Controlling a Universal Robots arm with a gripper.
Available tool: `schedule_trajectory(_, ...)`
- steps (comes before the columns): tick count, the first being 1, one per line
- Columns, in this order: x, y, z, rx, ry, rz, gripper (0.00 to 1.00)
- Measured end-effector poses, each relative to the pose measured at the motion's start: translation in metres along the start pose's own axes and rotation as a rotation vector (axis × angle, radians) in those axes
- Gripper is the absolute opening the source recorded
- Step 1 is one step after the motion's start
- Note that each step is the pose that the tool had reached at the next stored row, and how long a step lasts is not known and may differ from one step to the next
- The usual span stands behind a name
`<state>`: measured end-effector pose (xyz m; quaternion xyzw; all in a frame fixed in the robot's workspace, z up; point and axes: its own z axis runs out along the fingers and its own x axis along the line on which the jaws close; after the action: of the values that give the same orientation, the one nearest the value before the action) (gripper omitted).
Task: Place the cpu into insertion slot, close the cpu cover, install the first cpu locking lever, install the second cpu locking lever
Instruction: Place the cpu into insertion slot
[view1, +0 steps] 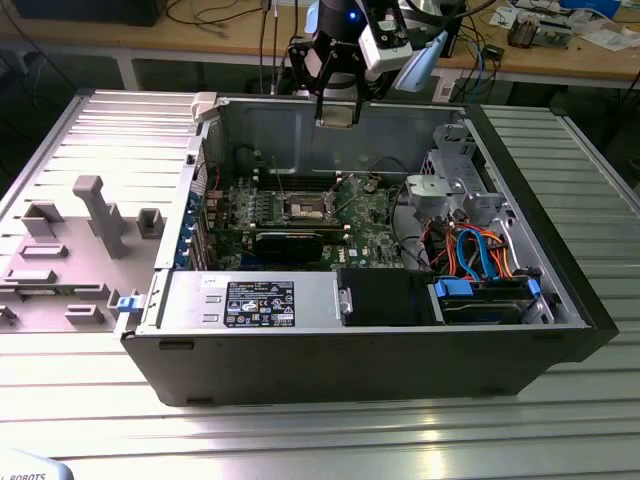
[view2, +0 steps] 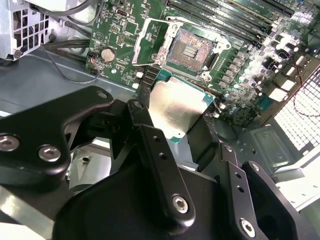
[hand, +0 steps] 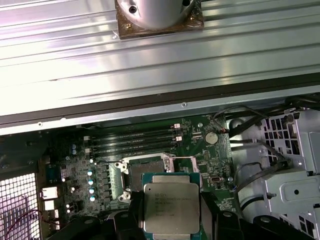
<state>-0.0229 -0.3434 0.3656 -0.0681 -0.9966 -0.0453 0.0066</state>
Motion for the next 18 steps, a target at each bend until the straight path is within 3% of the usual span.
schedule_trajectory(6, 0.0000, 0.0000, 0.0000, 0.0000, -0.0001, 0.001, 0.54)
schedule_trajectory(13, 0.0000, 0.0000, 0.0001, -0.0014, -0.0068, 0.076, 0.54)
schedule_trajectory(18, 0.0000, 0.0000, 0.0001, -0.0016, -0.0074, 0.083, 0.54)
